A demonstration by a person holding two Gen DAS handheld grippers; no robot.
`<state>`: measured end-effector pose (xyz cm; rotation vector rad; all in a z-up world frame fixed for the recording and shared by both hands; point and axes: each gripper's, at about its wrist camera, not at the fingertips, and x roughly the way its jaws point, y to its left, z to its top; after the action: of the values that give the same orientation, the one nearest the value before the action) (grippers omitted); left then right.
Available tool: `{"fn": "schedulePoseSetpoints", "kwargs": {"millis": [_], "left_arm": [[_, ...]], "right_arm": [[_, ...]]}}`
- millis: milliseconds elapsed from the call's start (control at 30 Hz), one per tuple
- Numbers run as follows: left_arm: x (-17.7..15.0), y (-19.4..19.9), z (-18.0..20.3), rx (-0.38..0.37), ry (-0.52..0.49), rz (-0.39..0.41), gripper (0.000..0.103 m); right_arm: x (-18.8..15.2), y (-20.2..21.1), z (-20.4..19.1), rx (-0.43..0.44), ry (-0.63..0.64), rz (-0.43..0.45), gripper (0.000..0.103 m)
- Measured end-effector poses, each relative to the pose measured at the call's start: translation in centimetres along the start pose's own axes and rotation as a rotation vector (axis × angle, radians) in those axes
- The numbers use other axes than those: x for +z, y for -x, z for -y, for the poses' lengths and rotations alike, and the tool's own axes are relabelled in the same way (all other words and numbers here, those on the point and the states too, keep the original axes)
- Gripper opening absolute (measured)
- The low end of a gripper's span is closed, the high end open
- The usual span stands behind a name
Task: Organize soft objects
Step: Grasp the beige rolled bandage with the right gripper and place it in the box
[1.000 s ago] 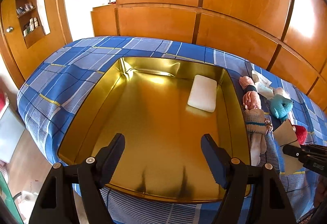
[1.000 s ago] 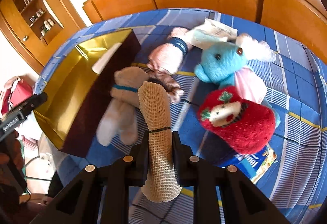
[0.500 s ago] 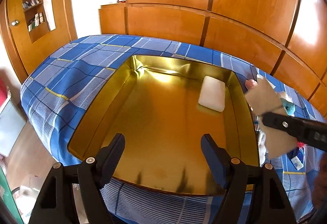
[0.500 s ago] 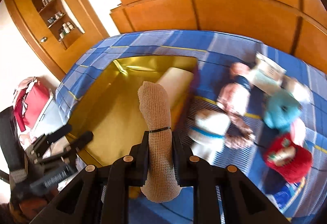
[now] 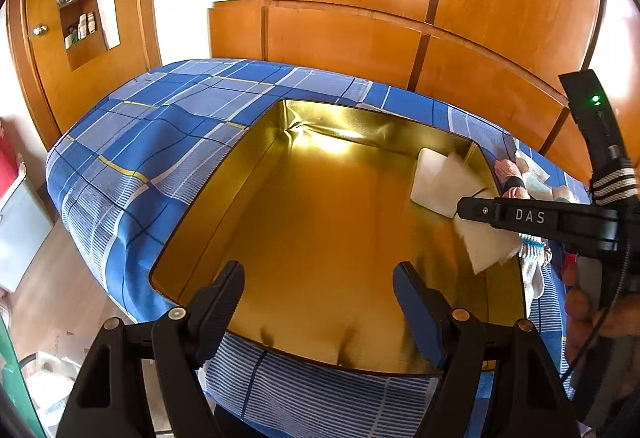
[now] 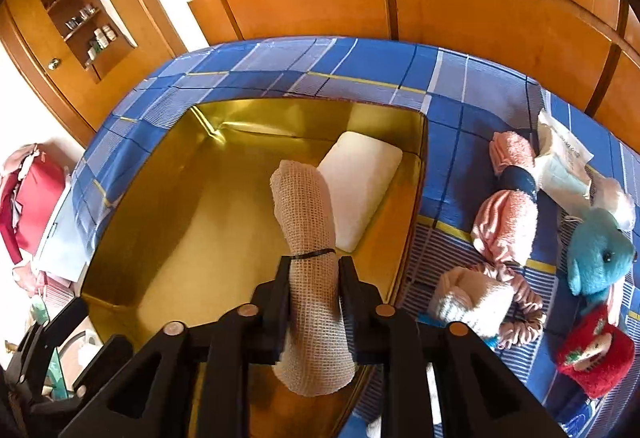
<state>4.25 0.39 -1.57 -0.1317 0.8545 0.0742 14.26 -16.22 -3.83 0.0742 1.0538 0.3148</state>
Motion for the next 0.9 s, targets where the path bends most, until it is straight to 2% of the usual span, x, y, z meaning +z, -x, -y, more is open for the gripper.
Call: {"fn": "schedulePoseSetpoints", "kwargs": {"millis": [167,267,633,900], "left_arm": [[-0.1,-0.1,-0.5,0.001,0.01,-0.004,0.077],[-0.1,0.0,-0.5,-0.001,0.006,-0.001,0.077],[0.3,1.5,1.0,-0.022,-0.034,0.039,0.077],[0.5,2.4,2.7,-0.04,-0.086,0.063,0.077]], "right_arm": [[0.2,-0.9,0.2,0.003,-0.017,-0.008,0.034],[0.2,-0.8,0.4,0.006,-0.027,-0.003,0.034],[-0.5,3.1,1.2,0.031,-0.051,0.101,0.037],[-1.9,5.8,2.3,0.006,-0.033,0.15,0.037]]}}
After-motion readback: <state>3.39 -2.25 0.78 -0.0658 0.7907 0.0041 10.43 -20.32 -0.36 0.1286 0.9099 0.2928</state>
